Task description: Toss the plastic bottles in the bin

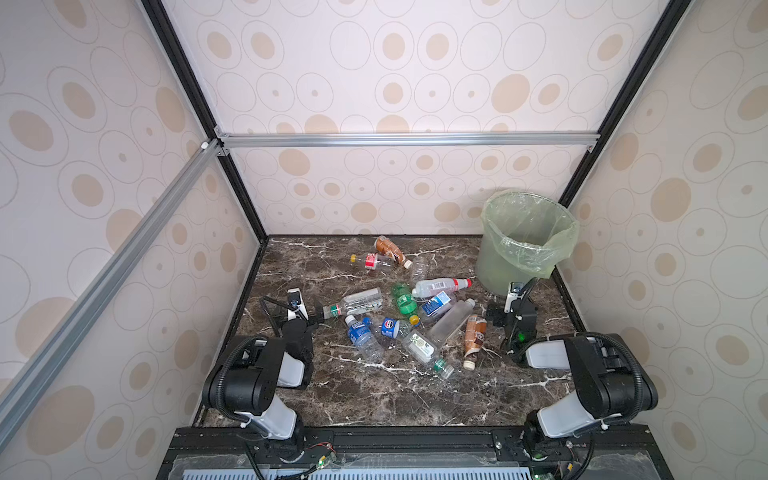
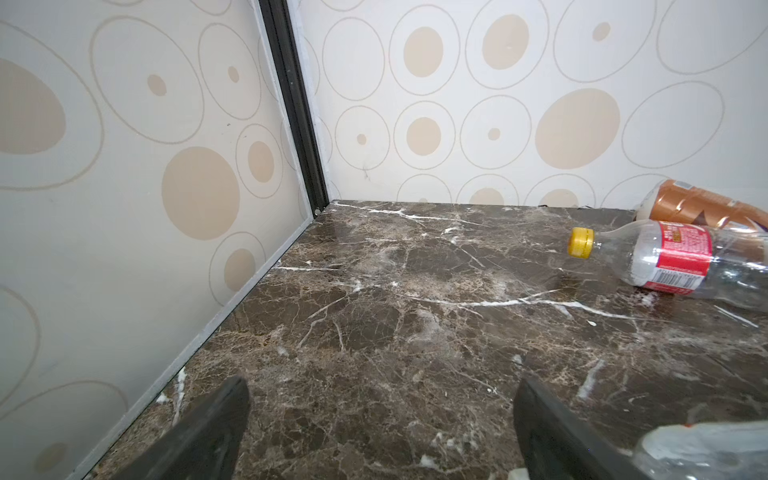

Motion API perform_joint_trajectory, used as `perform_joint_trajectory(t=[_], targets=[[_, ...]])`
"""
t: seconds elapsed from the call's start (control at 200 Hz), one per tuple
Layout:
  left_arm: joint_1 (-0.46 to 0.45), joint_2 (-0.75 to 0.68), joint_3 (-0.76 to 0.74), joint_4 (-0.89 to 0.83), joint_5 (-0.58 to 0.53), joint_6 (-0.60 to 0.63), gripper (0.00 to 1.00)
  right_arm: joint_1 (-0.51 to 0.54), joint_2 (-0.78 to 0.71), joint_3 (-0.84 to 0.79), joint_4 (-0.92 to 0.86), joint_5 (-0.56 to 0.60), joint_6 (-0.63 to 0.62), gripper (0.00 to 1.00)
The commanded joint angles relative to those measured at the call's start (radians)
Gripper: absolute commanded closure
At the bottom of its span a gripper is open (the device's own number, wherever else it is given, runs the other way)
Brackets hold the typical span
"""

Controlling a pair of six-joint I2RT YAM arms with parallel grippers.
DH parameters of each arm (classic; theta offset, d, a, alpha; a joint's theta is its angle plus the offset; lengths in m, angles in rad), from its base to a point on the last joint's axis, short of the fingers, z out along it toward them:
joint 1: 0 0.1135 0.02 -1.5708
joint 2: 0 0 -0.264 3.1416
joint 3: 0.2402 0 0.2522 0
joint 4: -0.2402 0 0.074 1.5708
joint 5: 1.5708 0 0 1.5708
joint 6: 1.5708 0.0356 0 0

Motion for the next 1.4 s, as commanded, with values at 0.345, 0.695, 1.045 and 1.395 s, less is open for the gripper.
perform_joint_trajectory(t=[0.345,0.695,1.045,1.395], targets=[[0.001,-0.003,0.004,0.031,0.004,0.008,0.01,-0.007,-0.007,0.018,-0.009,-0.016,0.001,0.0],[0.005,-0.006,0.0,0.036,0.007,0.007,0.01,-0.006,-0.012,0.013,0.005,0.008,-0.001,0.0],[-0.032,-0.233,0.048,-0.223,-0.129,0.007,0.01,0.009,-0.228,0.037,-0.273,0.132,0.058,0.0],[-0.063,-0.395,0.158,-0.558,-0.283,-0.231,0.01,0.019,-0.432,0.234,-0.989,0.389,0.453,0.0]])
